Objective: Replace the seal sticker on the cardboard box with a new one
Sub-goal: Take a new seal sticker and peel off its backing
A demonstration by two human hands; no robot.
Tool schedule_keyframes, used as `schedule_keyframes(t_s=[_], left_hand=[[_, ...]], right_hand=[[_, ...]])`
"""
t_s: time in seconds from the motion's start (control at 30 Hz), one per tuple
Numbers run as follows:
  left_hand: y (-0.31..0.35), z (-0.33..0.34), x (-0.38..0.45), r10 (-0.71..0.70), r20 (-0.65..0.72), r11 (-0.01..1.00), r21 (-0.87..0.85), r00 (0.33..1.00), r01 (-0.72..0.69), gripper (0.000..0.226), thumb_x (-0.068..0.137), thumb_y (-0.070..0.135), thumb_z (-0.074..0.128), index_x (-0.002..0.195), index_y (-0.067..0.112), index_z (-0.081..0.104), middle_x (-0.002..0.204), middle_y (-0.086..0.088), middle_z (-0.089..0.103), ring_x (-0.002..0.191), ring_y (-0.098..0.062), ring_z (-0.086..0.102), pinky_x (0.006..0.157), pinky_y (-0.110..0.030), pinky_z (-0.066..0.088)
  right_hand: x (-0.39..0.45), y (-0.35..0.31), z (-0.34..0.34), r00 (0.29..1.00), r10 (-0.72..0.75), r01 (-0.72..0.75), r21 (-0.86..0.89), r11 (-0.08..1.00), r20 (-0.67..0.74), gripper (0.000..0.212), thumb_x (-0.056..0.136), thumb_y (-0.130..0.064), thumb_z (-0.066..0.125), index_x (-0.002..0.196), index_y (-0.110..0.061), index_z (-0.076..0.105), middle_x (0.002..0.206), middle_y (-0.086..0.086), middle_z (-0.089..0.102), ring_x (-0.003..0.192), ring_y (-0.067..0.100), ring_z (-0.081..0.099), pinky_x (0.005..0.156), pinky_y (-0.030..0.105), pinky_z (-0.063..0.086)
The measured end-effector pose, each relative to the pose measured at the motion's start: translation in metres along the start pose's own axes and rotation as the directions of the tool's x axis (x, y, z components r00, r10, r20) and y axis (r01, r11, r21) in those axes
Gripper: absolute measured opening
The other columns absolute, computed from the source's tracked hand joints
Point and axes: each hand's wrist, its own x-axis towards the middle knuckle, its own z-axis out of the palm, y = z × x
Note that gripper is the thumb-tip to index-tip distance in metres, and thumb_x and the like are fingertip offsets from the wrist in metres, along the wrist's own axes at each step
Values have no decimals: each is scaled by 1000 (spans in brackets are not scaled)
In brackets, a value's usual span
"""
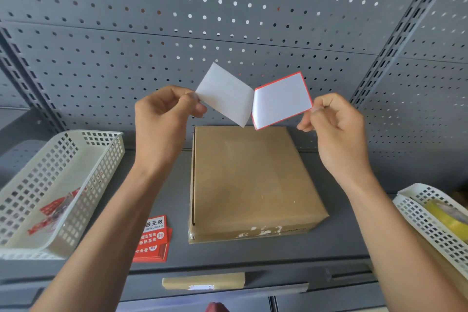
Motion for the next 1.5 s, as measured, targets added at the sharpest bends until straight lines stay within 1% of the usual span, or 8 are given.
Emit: schedule_keyframes(t_s=[0.2, 0.3, 0.47, 0.87, 1.0, 1.13, 1.4, 1.5], left_hand=[[-4, -9, -4, -29, -28, 999, 27, 999, 30, 21, 95, 14, 59, 78, 14, 70, 74, 3, 76, 68, -4, 61, 56, -12, 41], [-6, -14, -6, -45, -34, 998, 34, 998, 46, 19, 95, 17, 60, 80, 14, 71, 75, 2, 77, 68, -8, 58, 53, -14, 39], [-8, -22, -10, -48, -45, 997, 51, 998, 50, 19, 94, 16, 60, 79, 14, 72, 75, 2, 76, 68, -1, 63, 62, -13, 42], [-8, -44, -19, -44, -33, 998, 36, 999, 45, 17, 95, 13, 61, 82, 10, 71, 73, 2, 75, 67, -1, 65, 62, -9, 42], [-2, -54, -27, 34, -73, 997, 78, 997, -28, 17, 95, 8, 62, 83, 8, 73, 73, 1, 75, 63, 4, 63, 65, -8, 43], [0, -68, -31, 127, -113, 982, 156, 985, -109, 20, 93, 17, 67, 78, 27, 74, 72, 9, 76, 70, -5, 68, 71, -23, 51], [3, -109, -35, 167, -216, 974, 186, 962, -127, 16, 93, 21, 69, 79, 27, 76, 72, 7, 76, 71, -11, 70, 75, -38, 56], [6, -126, -38, 171, -267, 975, 184, 949, -124, 15, 93, 20, 69, 80, 24, 77, 72, 4, 76, 68, -12, 68, 72, -35, 54]], right_hand=[[-2, -1, -5, 999, 20, -20, 5, 1000, -34, 25, 97, 4, 45, 86, -15, 57, 62, -7, 65, 65, 8, 61, 72, 23, 53], [-5, -2, -5, 999, 25, -25, 9, 1000, -38, 18, 96, 7, 45, 91, -7, 57, 67, 1, 63, 64, 7, 60, 71, 22, 53], [-12, -5, -6, 998, 21, -22, -2, 1000, -60, 28, 95, 6, 45, 84, -18, 55, 70, 6, 62, 63, 7, 61, 70, 21, 53], [-26, -17, -4, 996, 30, -31, -9, 999, -87, 27, 92, 1, 48, 82, -23, 56, 62, -8, 65, 65, 8, 63, 70, 21, 53], [-30, -23, 8, 999, 2, -2, -13, 1000, -45, 25, 94, 3, 47, 85, -18, 57, 63, -10, 65, 67, 10, 61, 72, 22, 53], [-33, -31, 31, 999, -38, 37, 22, 999, 23, 13, 96, 4, 48, 92, -3, 59, 70, 1, 63, 68, 9, 61, 72, 21, 53], [-31, -49, 87, 981, -96, 83, 85, 993, 168, 21, 97, 2, 49, 85, -14, 57, 74, 3, 64, 69, 10, 62, 73, 26, 52], [-33, -56, 113, 968, -109, 83, 123, 989, 224, 14, 98, 1, 49, 89, -6, 58, 76, 4, 64, 68, 9, 62, 73, 28, 52]])
